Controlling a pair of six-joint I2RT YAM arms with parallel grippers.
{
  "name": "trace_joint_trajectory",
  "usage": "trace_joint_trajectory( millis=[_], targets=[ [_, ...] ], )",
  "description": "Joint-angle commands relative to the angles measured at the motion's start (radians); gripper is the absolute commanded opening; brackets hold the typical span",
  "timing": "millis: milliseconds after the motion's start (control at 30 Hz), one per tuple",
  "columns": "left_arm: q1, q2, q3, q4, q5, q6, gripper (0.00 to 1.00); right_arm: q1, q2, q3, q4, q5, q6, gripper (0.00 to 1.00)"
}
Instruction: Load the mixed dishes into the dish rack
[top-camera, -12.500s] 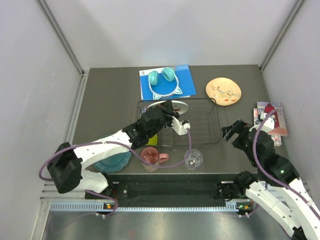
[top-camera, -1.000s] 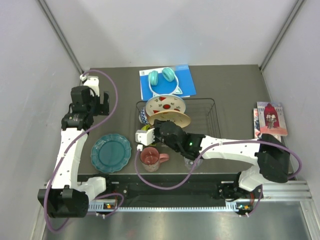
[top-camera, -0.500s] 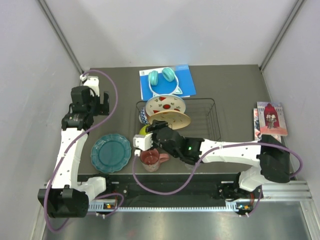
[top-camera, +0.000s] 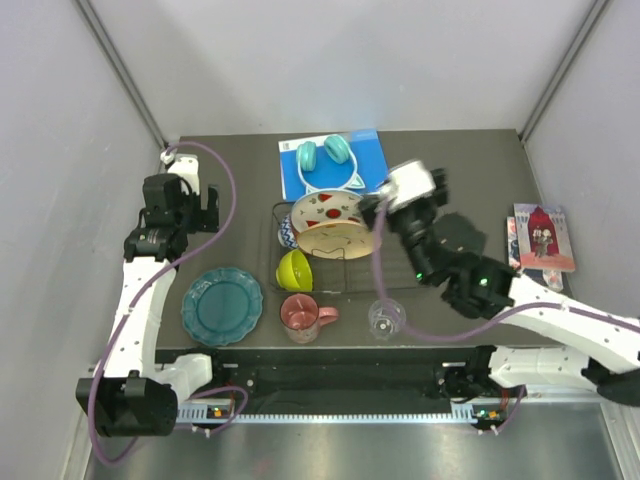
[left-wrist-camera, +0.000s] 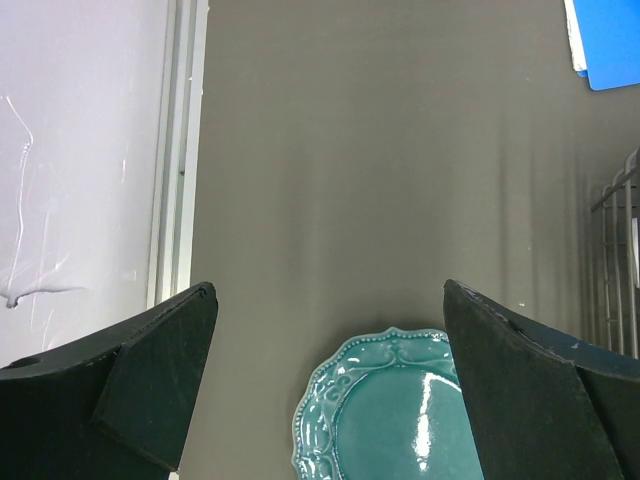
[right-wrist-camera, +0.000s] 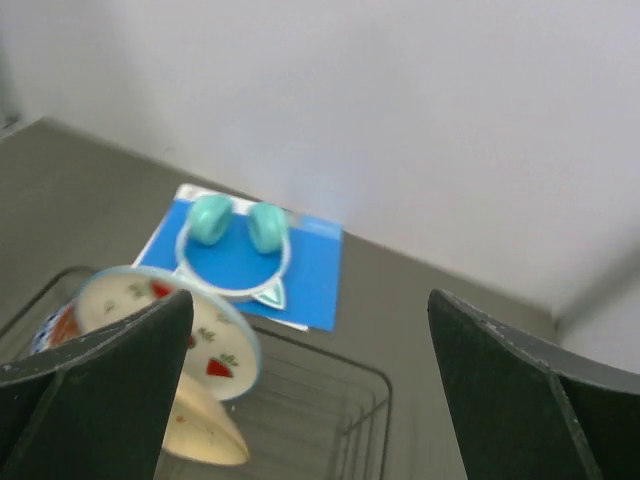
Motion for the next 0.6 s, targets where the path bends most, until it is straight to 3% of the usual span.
trace_joint_trajectory(
  millis=[0,67,200,367,567],
  targets=[
    [0.007,-0.02,0.006,0.064,0.004,-0.014,0.99,-0.255,-0.055,-0.072,-0.224,0.223,0.61,1.0],
    [0.007,-0.019,0.014,0.062,0.008,-0.011,0.99,-0.333,-0.07,-0.106,-0.289,0.146,0.711,1.0],
    [0.007,-0.013,0.031,0.056,0.003,-0.011,0.99,-0.405,-0.035,-0.206,-0.231,0.104,0.772,1.0],
    [0.007,-0.016,0.031,0.056,-0.005,0.0,0.99,-0.488,0.161,-0.158,-0.31,0.121,0.886,1.0],
    [0.008,-0.023,0.023,0.054,-0.006,0.004,0.99,-0.566,0.25,-0.183,-0.295,0.088,0.94,1.0]
  ],
)
